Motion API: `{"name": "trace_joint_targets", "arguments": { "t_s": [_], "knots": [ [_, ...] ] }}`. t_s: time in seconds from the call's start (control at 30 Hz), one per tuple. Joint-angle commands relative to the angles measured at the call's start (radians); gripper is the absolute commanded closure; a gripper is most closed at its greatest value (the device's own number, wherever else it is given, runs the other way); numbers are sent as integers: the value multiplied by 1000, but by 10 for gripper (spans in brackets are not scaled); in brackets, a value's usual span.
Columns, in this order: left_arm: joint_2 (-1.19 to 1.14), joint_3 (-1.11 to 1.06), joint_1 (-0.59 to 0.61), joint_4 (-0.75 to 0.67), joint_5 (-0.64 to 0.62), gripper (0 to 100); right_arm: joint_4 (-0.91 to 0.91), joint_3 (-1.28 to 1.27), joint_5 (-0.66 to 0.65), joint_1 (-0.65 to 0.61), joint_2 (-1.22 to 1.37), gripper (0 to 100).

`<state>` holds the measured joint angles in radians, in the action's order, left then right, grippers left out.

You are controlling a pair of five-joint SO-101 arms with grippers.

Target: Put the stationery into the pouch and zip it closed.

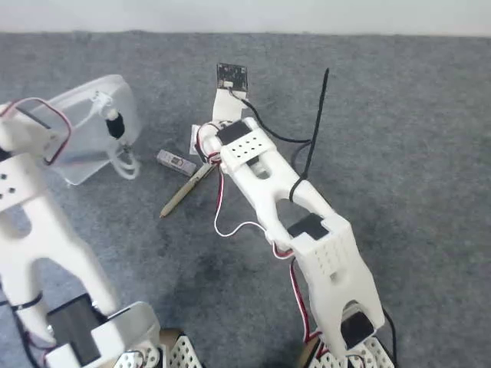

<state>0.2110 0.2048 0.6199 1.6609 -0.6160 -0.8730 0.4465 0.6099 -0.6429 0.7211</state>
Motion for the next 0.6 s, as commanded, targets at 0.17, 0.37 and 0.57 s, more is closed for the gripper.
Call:
{"name": "trace_joint_targets", "arguments": {
  "t_s": [0.17, 0.37, 0.57],
  "knots": [
    [64, 16, -3, -35, -14, 989, 24, 75, 3, -4, 38, 884],
    [64, 16, -3, -34, -14, 989, -150, 315, 5, -5, 197, 882],
    [64, 16, -2, -32, -14, 989, -394, 649, 8, -7, 360, 882]
  ]
}}
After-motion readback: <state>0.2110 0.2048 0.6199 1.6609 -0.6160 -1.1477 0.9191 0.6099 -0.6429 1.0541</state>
